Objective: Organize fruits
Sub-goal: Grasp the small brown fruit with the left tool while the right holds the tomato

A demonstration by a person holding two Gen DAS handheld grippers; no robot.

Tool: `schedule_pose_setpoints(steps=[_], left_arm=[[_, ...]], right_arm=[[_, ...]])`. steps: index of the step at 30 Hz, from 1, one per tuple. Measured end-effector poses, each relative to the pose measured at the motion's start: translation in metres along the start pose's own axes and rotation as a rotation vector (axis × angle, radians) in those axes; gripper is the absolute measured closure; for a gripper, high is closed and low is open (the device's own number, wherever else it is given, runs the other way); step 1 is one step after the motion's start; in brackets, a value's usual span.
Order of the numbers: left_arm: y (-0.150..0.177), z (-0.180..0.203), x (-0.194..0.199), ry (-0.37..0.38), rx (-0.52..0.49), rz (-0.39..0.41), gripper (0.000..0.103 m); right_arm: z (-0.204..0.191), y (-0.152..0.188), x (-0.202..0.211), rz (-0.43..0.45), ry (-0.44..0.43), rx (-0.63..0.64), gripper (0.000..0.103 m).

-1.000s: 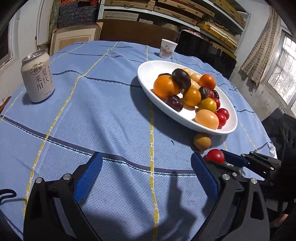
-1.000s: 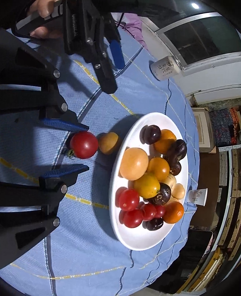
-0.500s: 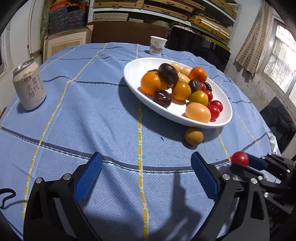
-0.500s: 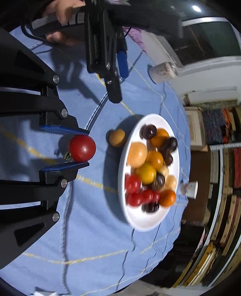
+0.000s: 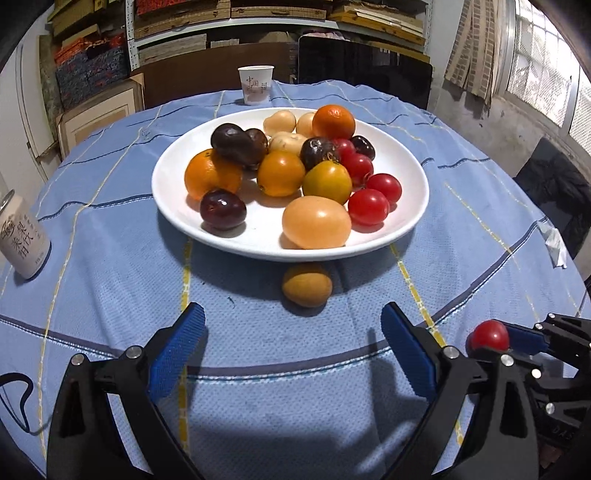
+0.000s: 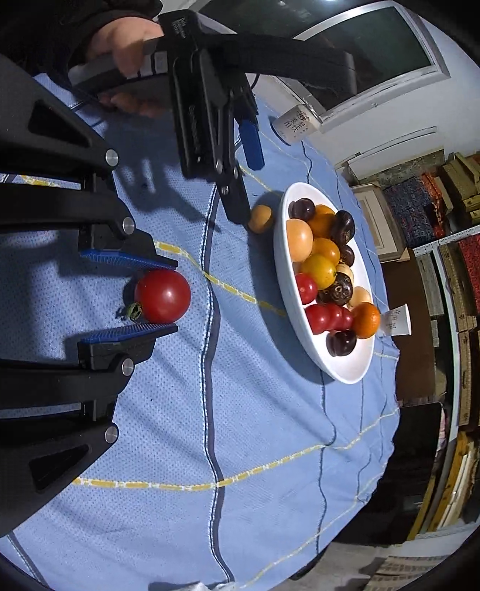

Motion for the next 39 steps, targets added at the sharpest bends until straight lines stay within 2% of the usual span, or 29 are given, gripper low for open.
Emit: schedule_pose_setpoints(steps=[10, 12, 14, 17, 22, 29, 39], left_arm=[[-0.005, 0.004, -0.012, -0.031, -0.021, -0.016, 0.01], [-0.004, 0.003, -0.013, -0.026, -0.012, -0.022, 0.02], [-0.004, 0.001, -0.015, -0.016, -0.001, -0.033, 0.046], [-0.004, -0.001, -0.014, -0.009, 0.011, -0.027, 0.049], [-0.004, -0.003, -0.01, 0.021, 0.024, -0.013, 0.066], [-0.005, -0.002, -0.008, 0.033, 0.023, -0.001, 0.074], [-0.002, -0.007, 0.014, 0.066, 0.054, 0.042, 0.074]], right_arm=[[0.005, -0.001, -0.001, 0.002, -0.015, -0.03, 0.074], [0.005, 0.0, -0.001, 0.001, -0.018, -0.032, 0.074], [0.006, 0.0, 0.0, 0.002, -0.021, -0.035, 0.074], [0.007, 0.0, 0.001, 0.004, -0.021, -0.04, 0.074], [0.008, 0.0, 0.001, 0.006, -0.023, -0.046, 0.073], [0.009, -0.001, 0.002, 0.013, -0.02, -0.049, 0.073], [0.011, -0.001, 0.004, 0.022, -0.028, -0.056, 0.073]])
Point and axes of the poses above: each gripper's, at about its wrist camera, not at the fingertips, and x roughly against the way its jaws point, z to its right, y to its underside, the point moved 1 cm from there along -x, roughly the way its jaws point, and after that the axes turned 12 degrees about z, right-handed, at the moved point
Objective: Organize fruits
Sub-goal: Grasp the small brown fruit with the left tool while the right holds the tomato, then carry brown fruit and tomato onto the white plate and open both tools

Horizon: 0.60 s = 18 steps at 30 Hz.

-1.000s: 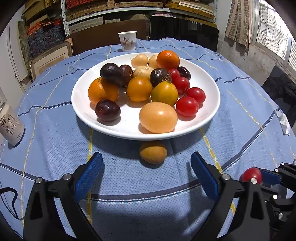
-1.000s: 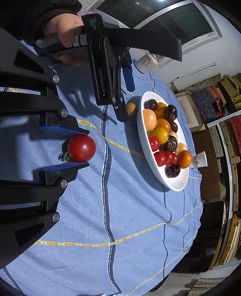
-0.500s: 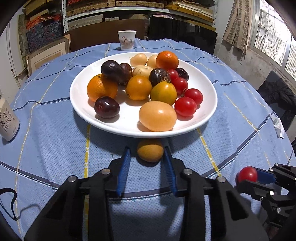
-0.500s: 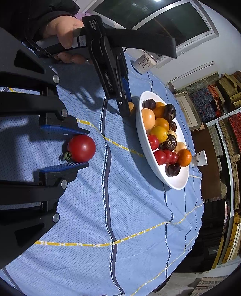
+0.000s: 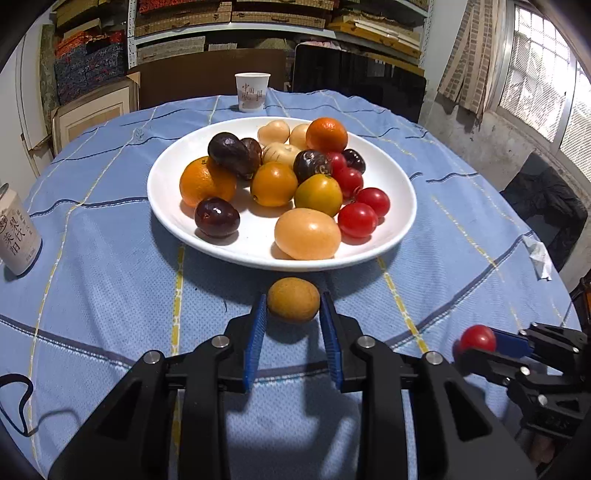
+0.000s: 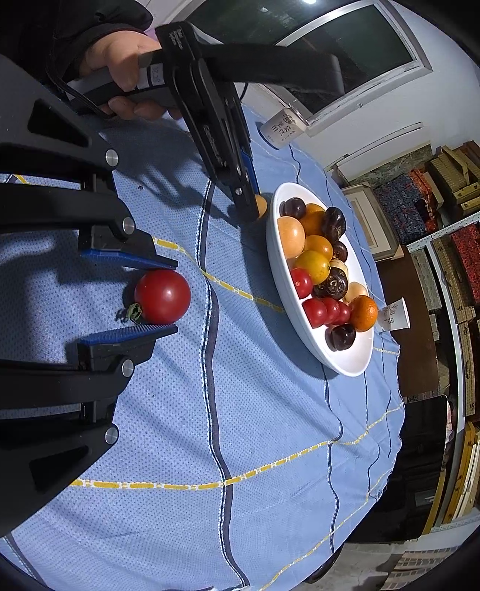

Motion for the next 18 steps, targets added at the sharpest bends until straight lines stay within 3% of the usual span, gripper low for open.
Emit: schedule_pose_setpoints(steps=[11, 18], left_arm=[[0.002, -0.01, 0.053, 0.045, 0.03, 0.064, 0.074], [-0.03, -0.015, 0.056, 0.052, 0.031, 0.092, 0.074]], right_arm=[[-0.007, -0.002, 0.006, 0.025, -0.004, 0.031, 0.074], [-0.031, -0.05, 0.01, 0.082, -0.008, 0.126, 0.074]])
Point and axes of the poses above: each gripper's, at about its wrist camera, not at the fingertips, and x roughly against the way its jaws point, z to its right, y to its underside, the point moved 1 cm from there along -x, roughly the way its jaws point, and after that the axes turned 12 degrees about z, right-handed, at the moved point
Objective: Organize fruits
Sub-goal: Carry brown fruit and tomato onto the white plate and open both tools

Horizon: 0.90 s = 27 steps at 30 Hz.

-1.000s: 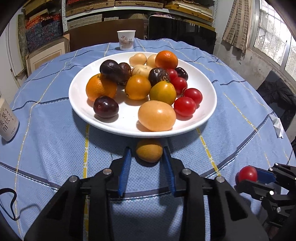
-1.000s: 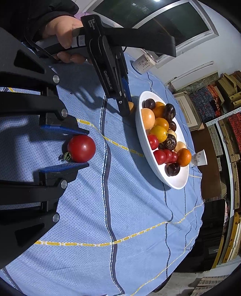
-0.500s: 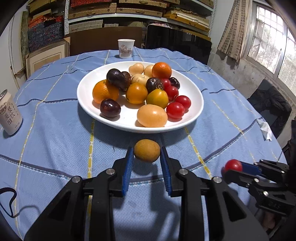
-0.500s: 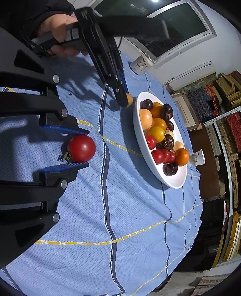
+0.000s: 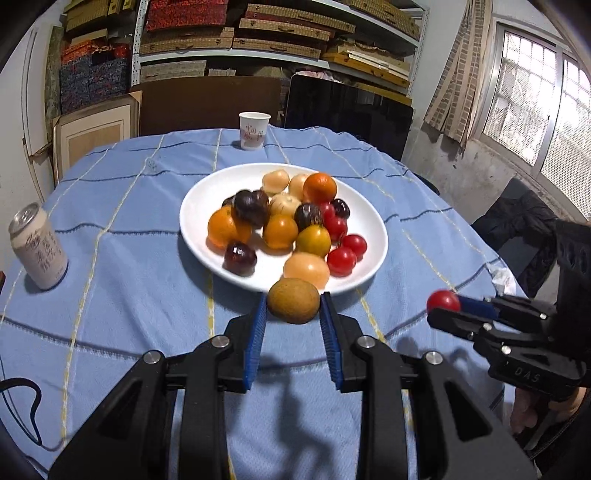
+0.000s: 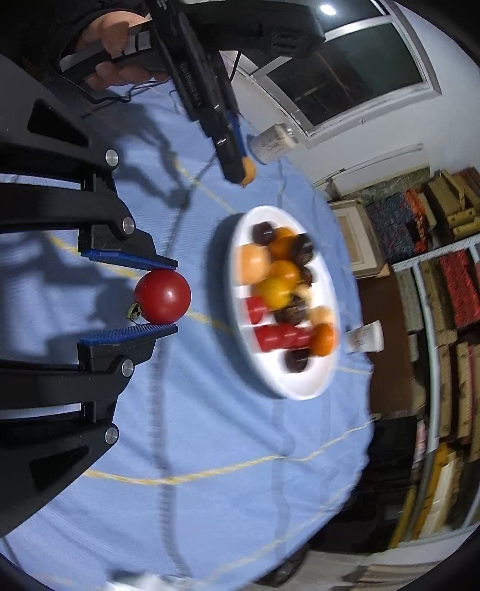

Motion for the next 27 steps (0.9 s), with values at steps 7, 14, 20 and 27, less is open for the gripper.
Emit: schedule_pose_setpoints(steps=[7, 14, 20, 27], left_arm=[[-0.029, 0.005, -0.028, -0.009, -0.006, 0.011, 0.074], [-0.037, -0.005, -0.066, -0.044, -0.006, -0.044, 0.074], [-0.034, -0.017, -0.09, -0.079, 0.02, -0.095, 0.047], [-0.034, -0.012, -0.066, -0.08, 0.023, -0.073, 0.031]], right_arm=[[0.009, -0.074, -0.031, 0.05, 0.04, 0.062, 0.074], [0.02, -0.099, -0.081, 0.012, 0.037, 0.07, 0.073], [0.018, -0.094, -0.106, 0.009, 0.103, 0.124, 0.051], [0.023, -0.089, -0.081, 0.021, 0.081, 0.071, 0.051]])
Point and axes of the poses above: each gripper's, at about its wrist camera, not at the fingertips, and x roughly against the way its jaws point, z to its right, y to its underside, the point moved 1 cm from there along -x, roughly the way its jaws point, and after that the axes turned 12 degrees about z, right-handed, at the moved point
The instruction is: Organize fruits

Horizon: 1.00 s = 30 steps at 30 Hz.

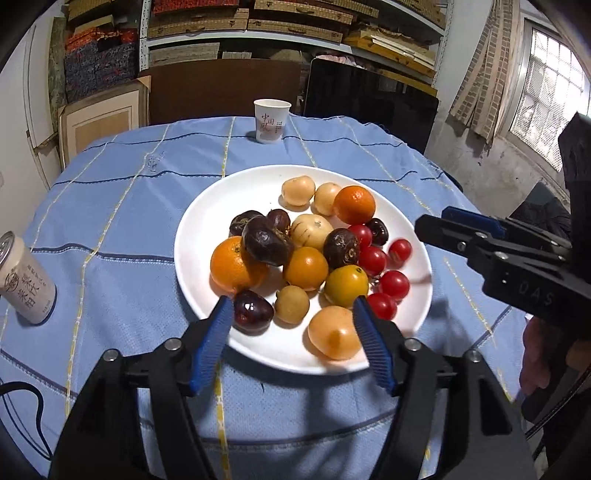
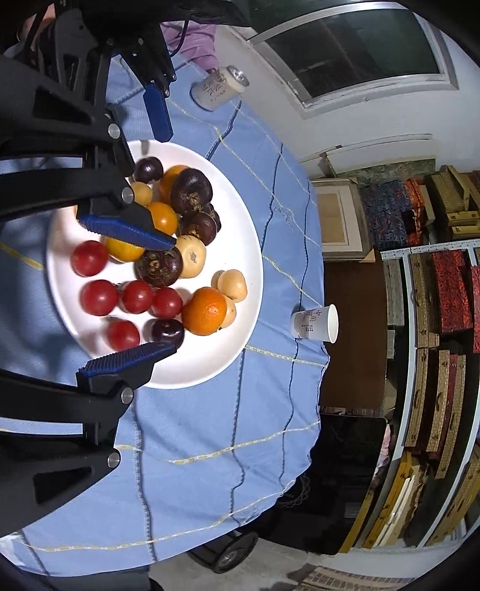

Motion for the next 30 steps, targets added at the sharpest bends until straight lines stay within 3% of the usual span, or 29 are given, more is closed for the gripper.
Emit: schedule_pose_setpoints(steps=[2, 8, 12, 17, 22, 26, 30], left_arm=[[0.004, 0.0, 0.01, -0.013, 0.007, 0.012, 0.012], [0.031, 0.001, 0.033, -0.01, 0.013, -0.075, 0.007], [0.056, 0.003, 0.055, -0.059, -0.009, -0.11, 0.006], [0.066, 0.002, 0.124, -0.098, 0.01, -0.026, 0.006], [0.07, 0.016, 0.206, -0.198, -0.035, 0.116, 0.005], [0.084, 0.033, 0.257, -0.182, -0.038, 0.172, 0.005], [0.099, 0.048, 0.296, -0.208, -0.057, 0.2, 0.005]], right_arm=[[-0.001, 0.004, 0.01, -0.002, -0.006, -0.003, 0.051], [-0.009, 0.038, 0.043, -0.038, -0.027, -0.041, 0.038], [-0.022, 0.069, 0.071, -0.064, -0.007, -0.049, 0.032], [-0.032, 0.085, 0.116, -0.042, 0.037, -0.075, 0.024], [-0.043, 0.088, 0.184, 0.018, 0.093, -0.066, 0.013], [-0.05, 0.097, 0.234, 0.076, 0.114, -0.075, 0.006], [-0.059, 0.109, 0.27, 0.093, 0.113, -0.06, 0.005]])
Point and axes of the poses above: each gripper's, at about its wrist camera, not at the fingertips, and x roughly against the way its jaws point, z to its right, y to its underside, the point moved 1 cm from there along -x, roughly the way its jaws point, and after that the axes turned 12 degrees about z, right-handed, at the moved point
